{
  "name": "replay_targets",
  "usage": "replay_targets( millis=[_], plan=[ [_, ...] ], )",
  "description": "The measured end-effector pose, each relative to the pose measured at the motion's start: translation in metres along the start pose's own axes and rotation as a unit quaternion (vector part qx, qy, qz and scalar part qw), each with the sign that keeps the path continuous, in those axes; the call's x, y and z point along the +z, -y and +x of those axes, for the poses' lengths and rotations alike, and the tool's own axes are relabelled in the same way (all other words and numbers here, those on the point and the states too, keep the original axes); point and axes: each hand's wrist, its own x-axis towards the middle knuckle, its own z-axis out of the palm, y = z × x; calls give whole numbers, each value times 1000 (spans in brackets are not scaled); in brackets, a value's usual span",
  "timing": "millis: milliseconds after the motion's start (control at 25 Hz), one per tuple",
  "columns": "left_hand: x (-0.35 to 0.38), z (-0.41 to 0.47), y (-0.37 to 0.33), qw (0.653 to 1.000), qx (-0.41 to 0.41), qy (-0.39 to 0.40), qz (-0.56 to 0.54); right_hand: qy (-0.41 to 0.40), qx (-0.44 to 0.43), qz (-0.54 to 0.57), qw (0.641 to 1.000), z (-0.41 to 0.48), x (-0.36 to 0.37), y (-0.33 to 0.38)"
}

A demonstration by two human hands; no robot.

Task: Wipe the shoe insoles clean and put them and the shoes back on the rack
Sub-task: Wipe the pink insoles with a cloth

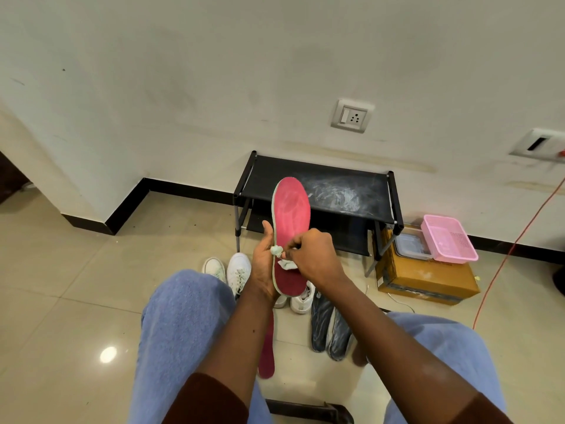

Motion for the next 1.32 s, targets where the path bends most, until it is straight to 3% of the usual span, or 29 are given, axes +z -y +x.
replay_targets(
  millis=[120,360,760,840,1080,1320],
  plan=[
    [5,-2,5,999,2,33,-7,-64,5,32,997,18,1,-5],
    [3,4,11,997,-33,-11,75,-133,16,23,991,55,-11,-10],
    [-10,7,6,1000,18,13,20,63,-18,-48,997,17,0,-11],
    [-10,5,6,999,8,28,16,70,-17,-54,996,15,0,-12],
    [-7,7,8,999,14,36,8,-77,-26,-32,996,29,3,-12],
    [-7,5,5,997,-7,-24,70,-159,-31,-42,986,60,-10,-12]
  ],
)
